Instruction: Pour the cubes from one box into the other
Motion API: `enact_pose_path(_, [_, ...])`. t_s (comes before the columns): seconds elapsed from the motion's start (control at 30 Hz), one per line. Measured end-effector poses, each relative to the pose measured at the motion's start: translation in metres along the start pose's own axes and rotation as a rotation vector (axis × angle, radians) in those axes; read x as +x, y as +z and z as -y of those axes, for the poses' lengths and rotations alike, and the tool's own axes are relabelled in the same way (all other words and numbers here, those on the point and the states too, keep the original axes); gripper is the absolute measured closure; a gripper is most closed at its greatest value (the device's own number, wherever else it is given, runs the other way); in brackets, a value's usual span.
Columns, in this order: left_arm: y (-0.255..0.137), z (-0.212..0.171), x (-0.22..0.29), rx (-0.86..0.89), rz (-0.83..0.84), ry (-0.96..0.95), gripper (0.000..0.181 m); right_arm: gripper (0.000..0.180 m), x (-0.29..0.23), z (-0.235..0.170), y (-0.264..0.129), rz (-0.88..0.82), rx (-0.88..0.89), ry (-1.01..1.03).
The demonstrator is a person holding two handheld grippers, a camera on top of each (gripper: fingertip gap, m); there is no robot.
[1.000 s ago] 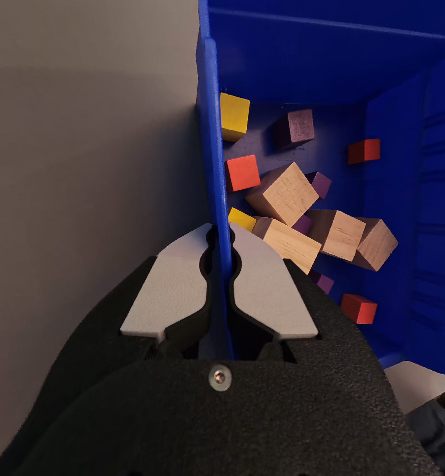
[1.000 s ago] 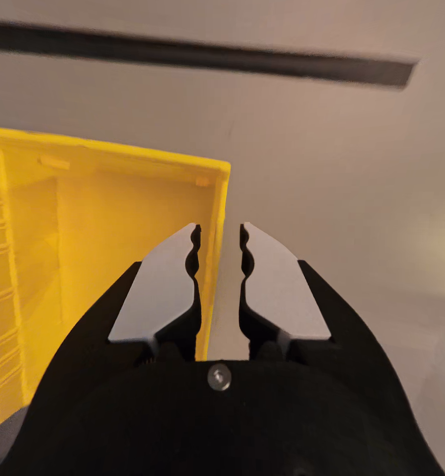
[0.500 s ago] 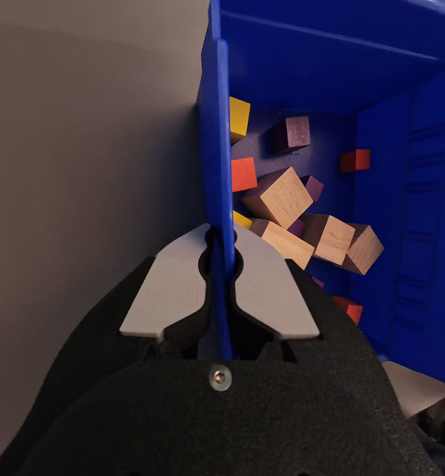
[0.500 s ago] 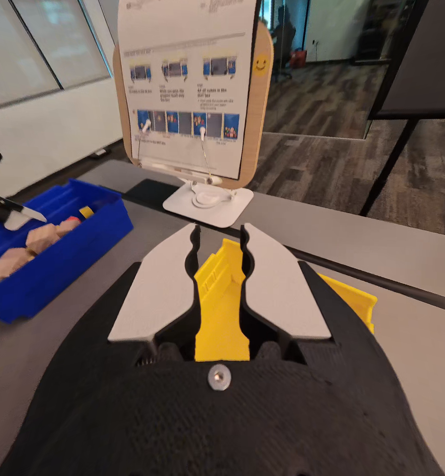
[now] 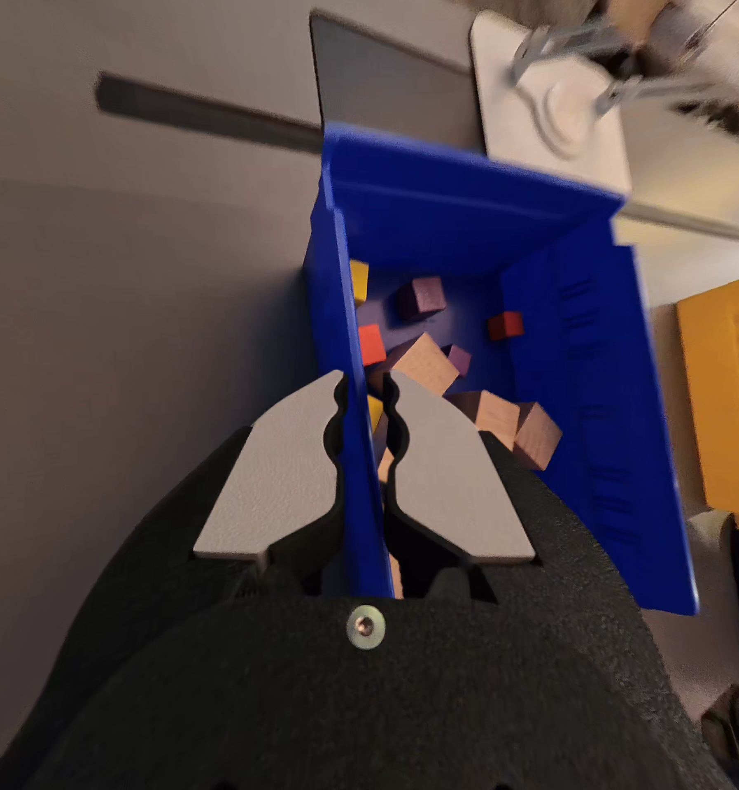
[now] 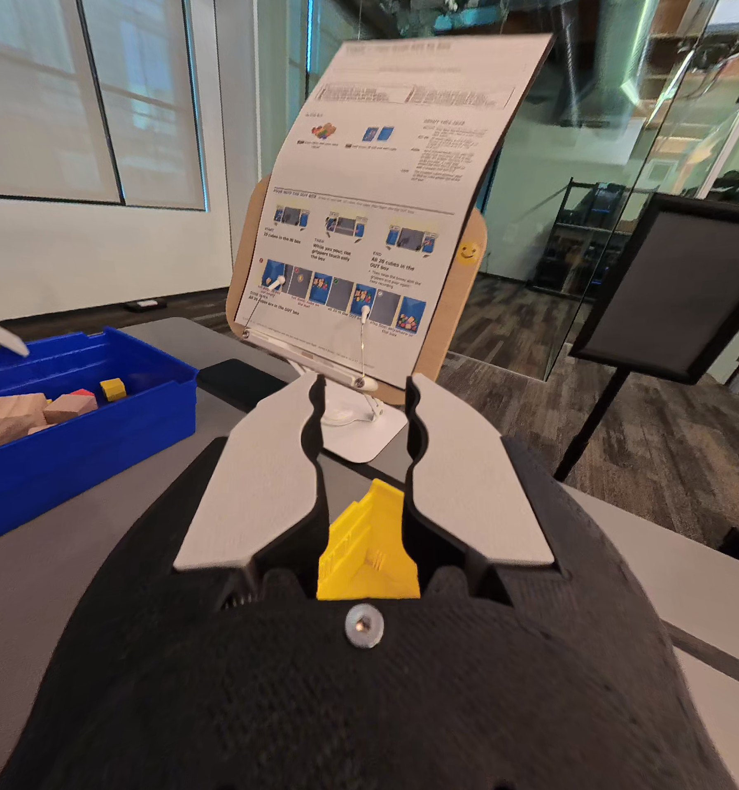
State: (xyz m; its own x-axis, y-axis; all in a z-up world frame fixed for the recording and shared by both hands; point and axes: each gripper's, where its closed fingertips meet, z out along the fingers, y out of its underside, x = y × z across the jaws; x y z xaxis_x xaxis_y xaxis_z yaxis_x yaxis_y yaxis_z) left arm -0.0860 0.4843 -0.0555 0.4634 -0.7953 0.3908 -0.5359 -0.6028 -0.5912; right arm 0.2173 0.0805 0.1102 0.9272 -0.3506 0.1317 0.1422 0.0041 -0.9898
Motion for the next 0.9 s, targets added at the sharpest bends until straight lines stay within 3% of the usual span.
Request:
enact_pose_path(0.13, [-0.033,0.033,0.013,0.213,-0.027,0.068,0.162,0.139,-0.001,0.01,-0.001,-0.044,0.047,0.008])
enact_pose_path(0.23, [-0.063,0.054,0.029,0.373,0.013,0.197,0.162,0.155,-0.002,0.026,-0.009,-0.063,0.105,0.009])
enact_pose_path(0.3, [-0.082,0.066,0.045,0.479,0.022,0.28,0.16,0.156,0.001,0.038,-0.015,-0.104,0.158,-0.003])
enact_pose_path(0.47, [-0.114,0.077,0.088,0.657,-0.054,0.379,0.156,0.148,-0.001,0.056,-0.028,-0.132,0.243,-0.06])
enact_pose_path(0.53, [-0.119,0.077,0.099,0.714,-0.097,0.407,0.155,0.137,0.0,0.058,-0.029,-0.142,0.236,-0.054])
enact_pose_path(0.6, [-0.119,0.076,0.104,0.75,-0.12,0.436,0.155,0.133,0.003,0.059,-0.031,-0.164,0.247,-0.067])
enact_pose_path(0.73, [-0.111,0.071,0.097,0.692,-0.101,0.441,0.155,0.142,0.006,0.066,-0.039,-0.241,0.306,-0.177])
enact_pose_path(0.9, [-0.105,0.066,0.08,0.631,-0.109,0.378,0.149,0.145,0.005,0.061,-0.036,-0.251,0.242,-0.187])
